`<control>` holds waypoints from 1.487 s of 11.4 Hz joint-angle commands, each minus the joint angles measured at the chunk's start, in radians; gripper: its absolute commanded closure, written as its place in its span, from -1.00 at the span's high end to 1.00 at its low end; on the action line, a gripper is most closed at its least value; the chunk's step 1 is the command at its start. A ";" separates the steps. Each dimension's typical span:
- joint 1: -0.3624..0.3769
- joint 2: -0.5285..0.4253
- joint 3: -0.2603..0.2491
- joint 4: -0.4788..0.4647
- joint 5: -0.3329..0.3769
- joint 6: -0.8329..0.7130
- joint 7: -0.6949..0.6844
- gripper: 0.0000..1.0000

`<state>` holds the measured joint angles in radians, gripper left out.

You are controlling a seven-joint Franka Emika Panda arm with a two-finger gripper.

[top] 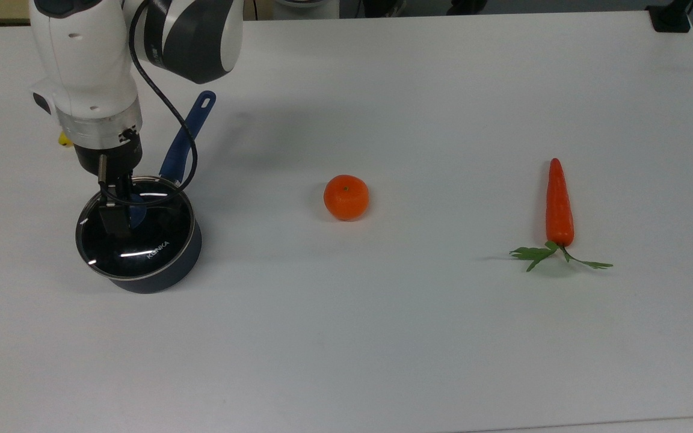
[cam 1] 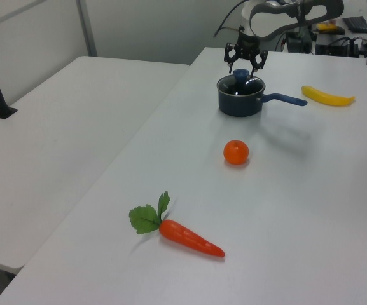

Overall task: Open lid
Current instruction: 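Close the gripper on the blue knob of the glass lid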

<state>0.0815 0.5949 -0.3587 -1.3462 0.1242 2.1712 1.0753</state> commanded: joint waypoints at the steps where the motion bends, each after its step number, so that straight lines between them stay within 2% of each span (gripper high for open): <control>1: 0.001 -0.003 0.003 0.006 0.015 -0.057 -0.038 0.53; 3: 0.000 -0.004 0.003 0.007 0.015 -0.057 -0.035 0.43; 11: -0.008 -0.007 0.001 0.015 0.012 -0.047 -0.009 0.29; 15: -0.009 -0.015 0.000 0.015 0.012 -0.048 -0.012 -0.03; 17: -0.020 -0.038 0.001 0.010 0.014 -0.053 -0.015 -0.11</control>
<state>0.0739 0.5926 -0.3574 -1.3380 0.1253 2.1447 1.0645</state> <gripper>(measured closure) 0.396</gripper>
